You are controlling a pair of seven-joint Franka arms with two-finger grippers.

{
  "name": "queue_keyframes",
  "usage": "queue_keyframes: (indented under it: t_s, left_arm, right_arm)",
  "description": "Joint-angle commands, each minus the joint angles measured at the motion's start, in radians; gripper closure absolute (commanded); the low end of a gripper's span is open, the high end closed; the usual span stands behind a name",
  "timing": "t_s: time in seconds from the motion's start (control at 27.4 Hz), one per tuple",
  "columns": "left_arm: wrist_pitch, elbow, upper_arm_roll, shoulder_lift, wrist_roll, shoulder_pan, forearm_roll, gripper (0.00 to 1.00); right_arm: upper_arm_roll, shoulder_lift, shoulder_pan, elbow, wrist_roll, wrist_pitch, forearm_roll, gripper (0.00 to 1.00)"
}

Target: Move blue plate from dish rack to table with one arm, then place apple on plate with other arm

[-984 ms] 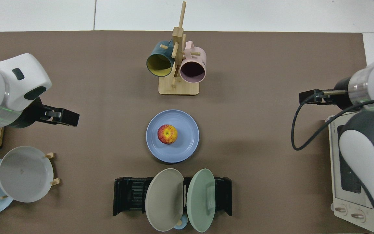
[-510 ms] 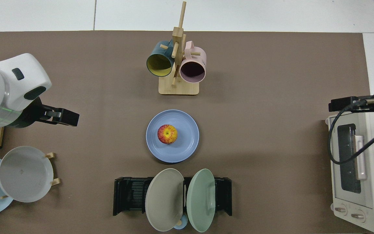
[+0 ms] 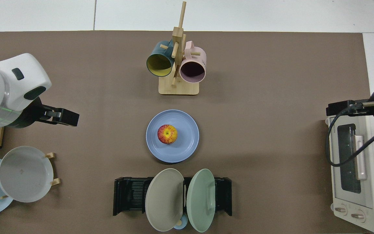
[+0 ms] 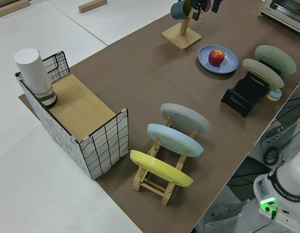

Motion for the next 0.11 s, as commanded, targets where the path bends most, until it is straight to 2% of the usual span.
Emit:
queue_keyframes:
  t_s: [0.0,0.07]
  left_arm:
    - [-0.021,0.014,0.0,-0.005,0.004,0.005,0.013,0.0]
    - [-0.023,0.014,0.0,-0.005,0.004,0.005,0.013,0.0]
  right_arm:
    - [-0.004,-0.022,-0.001,-0.04,-0.022,0.009,0.025,0.0]
    - [-0.004,-0.024,-0.001,-0.043,-0.025,0.007,0.027,0.0]
